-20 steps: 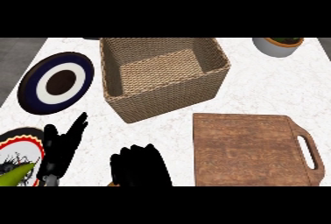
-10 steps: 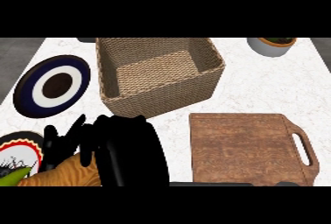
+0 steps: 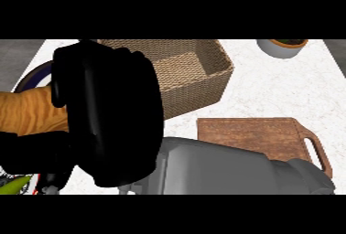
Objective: Pick the croissant from the cutting board and place it in the basket
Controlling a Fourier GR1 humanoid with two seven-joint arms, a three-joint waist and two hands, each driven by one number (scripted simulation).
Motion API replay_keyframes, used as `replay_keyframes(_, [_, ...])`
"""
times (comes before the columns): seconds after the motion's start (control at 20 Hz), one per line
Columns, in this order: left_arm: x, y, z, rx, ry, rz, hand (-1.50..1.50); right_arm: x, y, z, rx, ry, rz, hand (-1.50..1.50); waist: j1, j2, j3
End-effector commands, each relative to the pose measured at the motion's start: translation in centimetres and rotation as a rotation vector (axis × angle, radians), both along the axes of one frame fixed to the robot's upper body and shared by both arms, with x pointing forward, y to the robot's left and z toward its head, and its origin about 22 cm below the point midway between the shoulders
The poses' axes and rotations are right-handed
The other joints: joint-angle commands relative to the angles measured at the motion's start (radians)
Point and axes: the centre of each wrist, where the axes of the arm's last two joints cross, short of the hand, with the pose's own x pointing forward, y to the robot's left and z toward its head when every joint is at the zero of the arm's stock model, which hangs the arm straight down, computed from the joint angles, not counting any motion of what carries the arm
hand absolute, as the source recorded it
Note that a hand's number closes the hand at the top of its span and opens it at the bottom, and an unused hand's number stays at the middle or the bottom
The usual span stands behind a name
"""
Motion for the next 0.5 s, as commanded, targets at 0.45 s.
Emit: replay_keyframes(0.45, [-1.5,0.1,-1.8,-0.015,0.087,0.014,0.00,7.0,2.6,4.5,-0.002,0.157,-0.194,1.50,-0.002,0.017,-0.007])
